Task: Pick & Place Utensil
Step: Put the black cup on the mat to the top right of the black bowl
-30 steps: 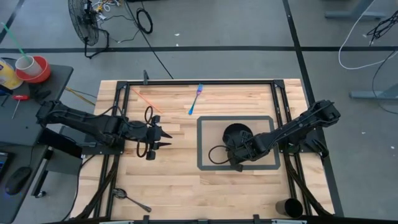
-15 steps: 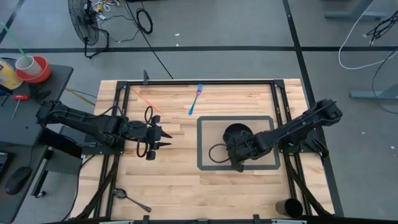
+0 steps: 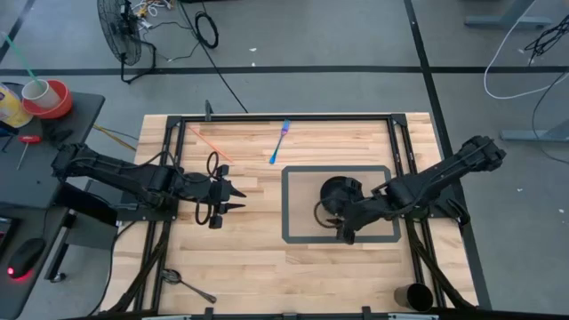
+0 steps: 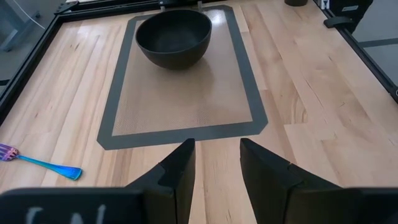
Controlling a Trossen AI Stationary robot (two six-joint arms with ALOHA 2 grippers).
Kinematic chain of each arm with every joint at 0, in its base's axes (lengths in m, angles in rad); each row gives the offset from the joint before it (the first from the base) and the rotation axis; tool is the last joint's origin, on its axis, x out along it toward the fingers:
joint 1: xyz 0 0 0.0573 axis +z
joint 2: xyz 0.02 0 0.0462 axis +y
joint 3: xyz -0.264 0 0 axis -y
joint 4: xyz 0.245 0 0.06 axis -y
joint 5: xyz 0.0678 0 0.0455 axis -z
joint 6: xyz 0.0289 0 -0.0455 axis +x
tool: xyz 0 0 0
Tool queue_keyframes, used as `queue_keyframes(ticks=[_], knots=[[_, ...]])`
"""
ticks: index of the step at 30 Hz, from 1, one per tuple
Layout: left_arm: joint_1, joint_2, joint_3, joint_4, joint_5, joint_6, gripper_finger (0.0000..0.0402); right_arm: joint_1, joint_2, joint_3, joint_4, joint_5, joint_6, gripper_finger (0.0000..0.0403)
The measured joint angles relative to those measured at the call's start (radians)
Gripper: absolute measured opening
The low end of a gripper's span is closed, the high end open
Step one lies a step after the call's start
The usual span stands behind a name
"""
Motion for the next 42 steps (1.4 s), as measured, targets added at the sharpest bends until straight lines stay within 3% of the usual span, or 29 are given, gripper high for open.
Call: queue_keyframes(ticks=[4,8,14,21,31,34,37,42], knots=[[0.000,0.000,0.000,0.000,0.000,0.000,0.0131,0.025,-0.011,-0.015,-0.034,-0.015,0.037,0.0278],[0.000,0.000,0.000,0.000,0.000,0.000,0.0131,0.045,-0.012,-0.019,-0.191,-0.150,0.150,0.0288],[0.000,0.000,0.000,0.000,0.000,0.000,0.0131,0.065,-0.038,-0.020,-0.223,-0.408,0.329,0.0284],[0.000,0.000,0.000,0.000,0.000,0.000,0.0131,0.071,0.036,-0.020,-0.226,-0.505,0.422,0.0277],[0.000,0.000,0.000,0.000,0.000,0.000,0.0131,0.110,0.221,-0.020,-0.208,-0.955,0.590,0.0240],[0.000,0.000,0.000,0.000,0.000,0.000,0.0131,0.120,0.242,-0.020,-0.197,-1.040,0.604,0.0224],[0.000,0.000,0.000,0.000,0.000,0.000,0.0131,0.127,0.250,-0.019,-0.196,-1.045,0.596,0.0211],[0.000,0.000,0.000,0.000,0.000,0.000,0.0131,0.139,0.251,-0.019,-0.200,-0.940,0.483,0.0196]])
